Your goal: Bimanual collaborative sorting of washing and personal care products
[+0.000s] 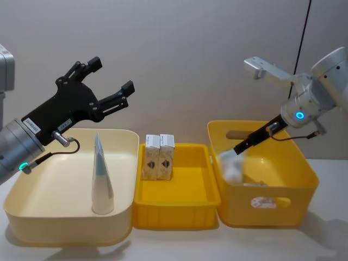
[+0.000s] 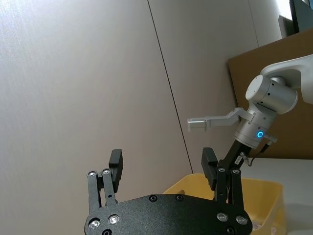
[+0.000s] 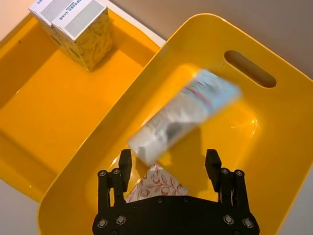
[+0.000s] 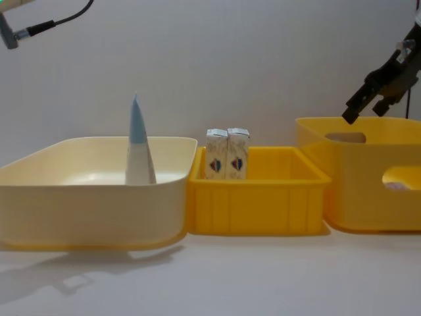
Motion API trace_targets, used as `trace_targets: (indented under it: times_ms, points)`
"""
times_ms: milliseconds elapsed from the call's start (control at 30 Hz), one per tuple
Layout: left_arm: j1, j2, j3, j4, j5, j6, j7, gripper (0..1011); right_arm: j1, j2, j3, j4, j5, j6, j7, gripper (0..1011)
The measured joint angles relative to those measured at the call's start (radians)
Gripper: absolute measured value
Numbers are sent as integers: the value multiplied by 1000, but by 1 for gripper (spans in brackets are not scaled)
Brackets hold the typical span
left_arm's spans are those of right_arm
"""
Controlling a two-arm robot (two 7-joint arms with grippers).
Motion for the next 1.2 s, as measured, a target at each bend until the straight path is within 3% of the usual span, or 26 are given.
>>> trace_targets:
  times_ms: [133, 1200]
  points:
    - [0, 0, 0, 0, 0, 0, 0, 1003, 6, -4, -3, 15, -1, -5, 10, 1001]
    - [0, 0, 0, 0, 0, 0, 0, 1003, 22, -14, -11, 54, -4, -16, 33, 1001]
